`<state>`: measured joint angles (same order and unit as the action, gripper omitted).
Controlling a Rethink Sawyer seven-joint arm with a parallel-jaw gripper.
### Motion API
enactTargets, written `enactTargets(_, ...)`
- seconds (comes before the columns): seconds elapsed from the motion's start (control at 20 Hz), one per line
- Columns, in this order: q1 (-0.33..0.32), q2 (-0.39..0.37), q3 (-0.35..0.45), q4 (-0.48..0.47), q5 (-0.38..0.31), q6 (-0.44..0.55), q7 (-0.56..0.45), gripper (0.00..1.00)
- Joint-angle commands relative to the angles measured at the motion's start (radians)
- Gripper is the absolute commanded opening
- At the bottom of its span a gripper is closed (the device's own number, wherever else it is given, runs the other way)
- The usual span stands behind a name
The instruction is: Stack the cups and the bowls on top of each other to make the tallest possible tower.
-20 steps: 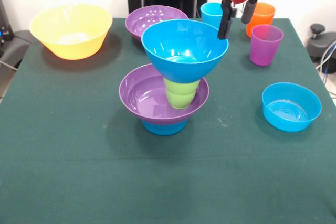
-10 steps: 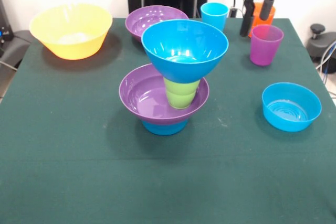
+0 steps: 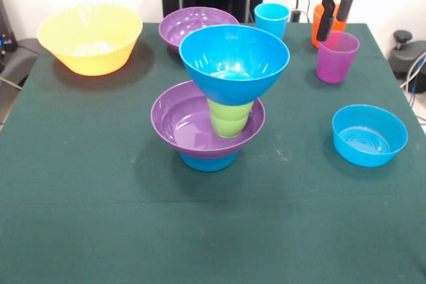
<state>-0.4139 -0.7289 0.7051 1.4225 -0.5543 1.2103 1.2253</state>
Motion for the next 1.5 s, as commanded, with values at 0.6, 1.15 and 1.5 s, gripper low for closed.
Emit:
enactTargets(0.6,0.061,0.06,-0.056,0.137,-0.029,-0.056,0.057,1.0)
enactTargets(1.15,0.086,0.111,-0.111,0.138,-0.061,-0.139,0.095,1.0)
enactTargets(1.5,0.103,0.136,-0.158,0.116,-0.073,-0.103,0.1,1.0)
